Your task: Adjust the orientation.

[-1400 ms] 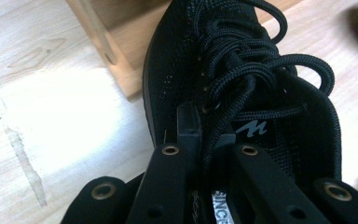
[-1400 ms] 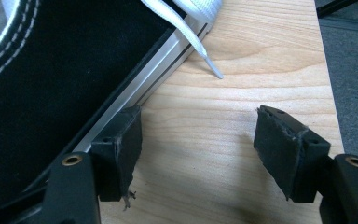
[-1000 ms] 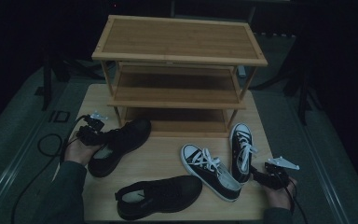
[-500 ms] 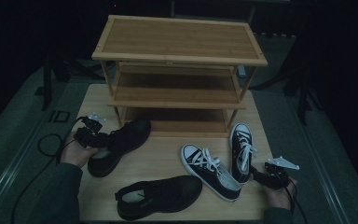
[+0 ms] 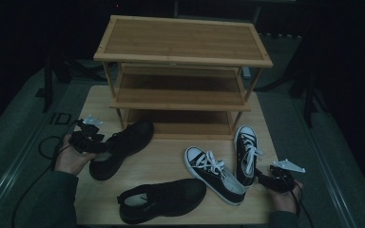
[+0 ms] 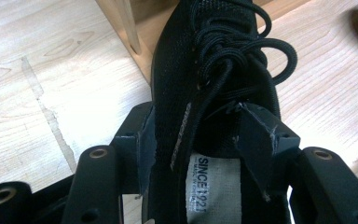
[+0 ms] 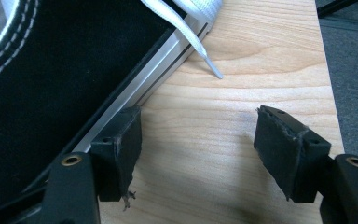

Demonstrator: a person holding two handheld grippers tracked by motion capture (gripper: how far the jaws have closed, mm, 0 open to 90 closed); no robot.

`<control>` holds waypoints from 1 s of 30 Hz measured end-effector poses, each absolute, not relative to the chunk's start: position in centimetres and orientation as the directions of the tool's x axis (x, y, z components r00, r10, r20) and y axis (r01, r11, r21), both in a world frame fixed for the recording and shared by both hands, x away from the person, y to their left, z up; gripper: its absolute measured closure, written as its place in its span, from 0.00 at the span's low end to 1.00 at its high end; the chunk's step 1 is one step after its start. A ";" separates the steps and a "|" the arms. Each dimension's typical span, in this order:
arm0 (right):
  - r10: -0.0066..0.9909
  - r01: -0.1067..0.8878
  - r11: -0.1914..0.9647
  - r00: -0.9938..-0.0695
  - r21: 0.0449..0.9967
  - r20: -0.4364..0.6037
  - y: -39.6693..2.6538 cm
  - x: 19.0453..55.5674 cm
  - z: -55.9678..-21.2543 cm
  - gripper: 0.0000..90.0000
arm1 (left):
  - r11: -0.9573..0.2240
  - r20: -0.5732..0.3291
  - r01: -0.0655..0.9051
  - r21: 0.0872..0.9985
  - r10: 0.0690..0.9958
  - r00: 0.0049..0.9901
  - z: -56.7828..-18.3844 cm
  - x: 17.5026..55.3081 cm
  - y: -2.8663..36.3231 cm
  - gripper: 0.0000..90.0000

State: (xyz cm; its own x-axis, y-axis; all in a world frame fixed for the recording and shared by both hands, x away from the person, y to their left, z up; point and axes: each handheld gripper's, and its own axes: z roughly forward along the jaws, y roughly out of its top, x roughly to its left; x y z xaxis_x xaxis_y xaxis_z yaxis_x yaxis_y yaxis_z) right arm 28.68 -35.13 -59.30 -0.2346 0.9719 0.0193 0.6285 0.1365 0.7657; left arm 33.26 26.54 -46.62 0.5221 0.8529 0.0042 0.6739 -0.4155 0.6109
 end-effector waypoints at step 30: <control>0.972 0.629 0.136 -0.235 0.766 0.020 -35.1 28.7 -59.3 0.35 | -0.460 0.043 0.585 0.669 0.809 0.586 -43.6 31.1 24.3 0.50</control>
